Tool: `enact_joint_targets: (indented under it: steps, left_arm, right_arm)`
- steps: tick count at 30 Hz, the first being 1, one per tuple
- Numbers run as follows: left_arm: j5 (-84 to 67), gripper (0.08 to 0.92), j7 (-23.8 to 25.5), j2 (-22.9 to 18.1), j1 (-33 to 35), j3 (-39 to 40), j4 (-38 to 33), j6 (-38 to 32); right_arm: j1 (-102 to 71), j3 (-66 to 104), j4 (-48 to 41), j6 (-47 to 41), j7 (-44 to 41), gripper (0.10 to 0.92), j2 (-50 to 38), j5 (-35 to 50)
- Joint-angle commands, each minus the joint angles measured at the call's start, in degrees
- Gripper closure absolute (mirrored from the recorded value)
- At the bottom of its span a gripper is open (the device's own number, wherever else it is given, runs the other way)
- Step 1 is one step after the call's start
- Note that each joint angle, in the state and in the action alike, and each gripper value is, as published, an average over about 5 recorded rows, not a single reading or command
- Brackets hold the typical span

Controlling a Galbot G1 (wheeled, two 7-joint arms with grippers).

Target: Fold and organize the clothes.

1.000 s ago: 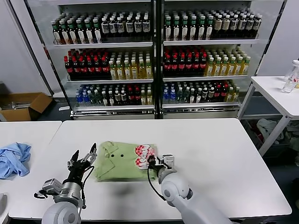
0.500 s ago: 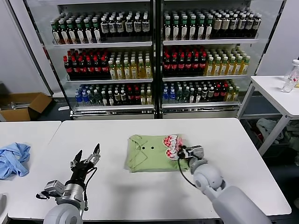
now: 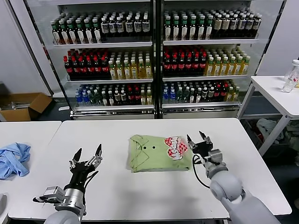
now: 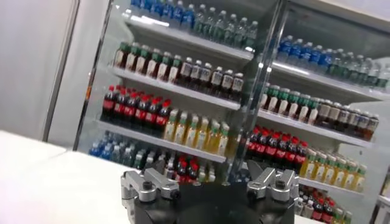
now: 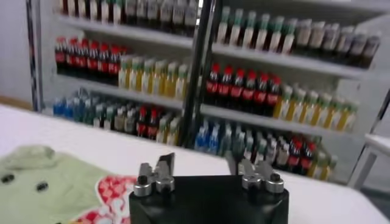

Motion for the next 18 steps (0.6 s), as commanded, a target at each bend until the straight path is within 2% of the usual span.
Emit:
enact_joint_targets:
  steps: [1,5,8,18]
  left_arm:
    - [6.1,0.177,0.6,0.0,3.9,-0.2,-5.1,-0.8]
    - [6.2,0.177,0.6,-0.2,4.4,-0.2,-5.7,-0.7]
    - [6.5,0.177,0.5,-0.4,4.6,0.0,-5.8,-0.7]
    - [8.5,0.177,0.8,-1.1,5.9,0.1,-6.3,-0.9]
  right_arm:
    - [-22.4,17.6,15.6,12.2,-3.2,0.369,-1.0,-5.8]
    - [-25.4,20.1,17.4,13.2,-1.7,0.26,0.4,-6.3]
    - [-25.1,20.7,17.6,13.2,-1.0,0.213,1.1,-6.4]
    - [-24.0,20.7,17.1,12.8,-0.5,0.202,0.6,-5.8]
